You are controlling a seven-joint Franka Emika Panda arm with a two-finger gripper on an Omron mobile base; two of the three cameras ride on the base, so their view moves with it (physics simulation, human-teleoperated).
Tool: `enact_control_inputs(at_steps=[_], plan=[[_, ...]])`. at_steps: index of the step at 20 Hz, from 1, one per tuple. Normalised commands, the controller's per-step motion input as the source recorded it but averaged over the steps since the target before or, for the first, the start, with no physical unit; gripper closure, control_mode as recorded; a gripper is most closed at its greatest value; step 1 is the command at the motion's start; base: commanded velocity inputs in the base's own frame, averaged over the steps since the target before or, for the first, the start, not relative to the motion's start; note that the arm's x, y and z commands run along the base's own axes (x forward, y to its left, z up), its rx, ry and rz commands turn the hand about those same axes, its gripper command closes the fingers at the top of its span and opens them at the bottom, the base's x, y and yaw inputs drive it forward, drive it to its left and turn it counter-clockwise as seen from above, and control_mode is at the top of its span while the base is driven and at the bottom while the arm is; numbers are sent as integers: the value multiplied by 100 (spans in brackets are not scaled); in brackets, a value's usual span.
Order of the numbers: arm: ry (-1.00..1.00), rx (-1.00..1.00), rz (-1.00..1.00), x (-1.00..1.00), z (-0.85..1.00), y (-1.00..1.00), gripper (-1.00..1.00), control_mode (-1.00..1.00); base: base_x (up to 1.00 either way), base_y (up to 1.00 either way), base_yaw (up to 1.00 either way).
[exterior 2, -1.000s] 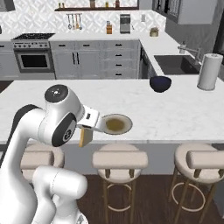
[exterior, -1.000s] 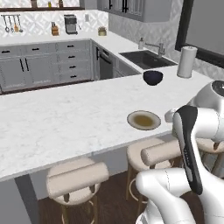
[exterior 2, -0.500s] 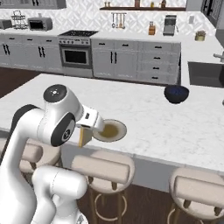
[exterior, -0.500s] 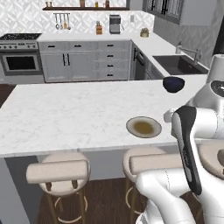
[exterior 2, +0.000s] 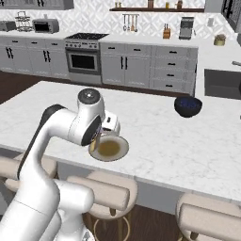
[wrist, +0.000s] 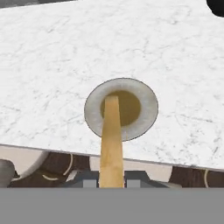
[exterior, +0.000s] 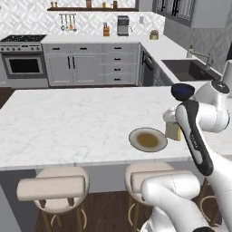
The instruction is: Start the toaster. Once the lever pops up, take the bread to the plate on the dining counter.
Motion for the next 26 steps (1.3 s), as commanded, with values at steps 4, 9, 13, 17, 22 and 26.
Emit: enact_control_inputs(at_steps=[4,9,13,17,22,26], plan=[[10,15,23,97,-82,0,100,-100,0,0,0],[11,12,21,100,-94,0,100,-100,0,0,0],[5,13,17,100,-61,0,100,-100,0,0,0],[1,11,16,87,-51,0,100,-100,0,0,0],[0,6,11,59,-40,0,100,-100,0,0,0],[0,0,2,2,-46,1,-100,-100,0,0,0]])
